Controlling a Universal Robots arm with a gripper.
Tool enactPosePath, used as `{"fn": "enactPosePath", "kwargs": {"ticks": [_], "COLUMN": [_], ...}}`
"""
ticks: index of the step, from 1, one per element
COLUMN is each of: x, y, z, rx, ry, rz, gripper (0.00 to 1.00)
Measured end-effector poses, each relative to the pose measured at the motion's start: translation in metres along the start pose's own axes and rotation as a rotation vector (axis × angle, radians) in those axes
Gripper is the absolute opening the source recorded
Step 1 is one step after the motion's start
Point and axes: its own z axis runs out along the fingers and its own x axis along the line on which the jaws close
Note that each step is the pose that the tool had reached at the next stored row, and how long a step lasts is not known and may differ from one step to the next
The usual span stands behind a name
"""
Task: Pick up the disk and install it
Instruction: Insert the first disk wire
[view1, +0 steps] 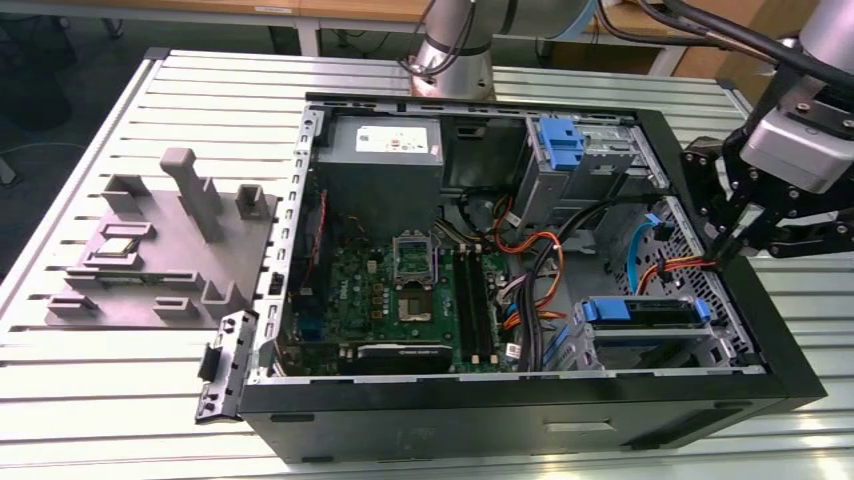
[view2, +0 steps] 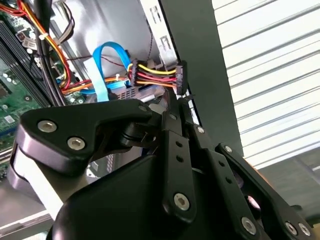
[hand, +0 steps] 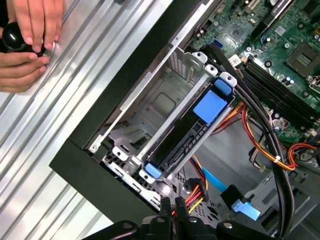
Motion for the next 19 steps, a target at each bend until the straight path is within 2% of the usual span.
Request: {"fn": "enactPosePath", "kwargs": {"ticks": [5, 16, 18, 19], "x": [0.0015, 0.0012, 0.0012, 0.0012], "y": [-0.0041, -0.0040, -0.0040, -0.0040], "z": [0.0005, 0.0033, 0.0034, 0.0034], "rx": [0.0015, 0.0217, 0.0251, 0.0267], "ry": [-0.0008, -0.0123, -0.0142, -0.0152], "rz": [-0.018, -0.211, -0.243, -0.258], "gripper": [0.18, 0.19, 0.31, 0.31]}}
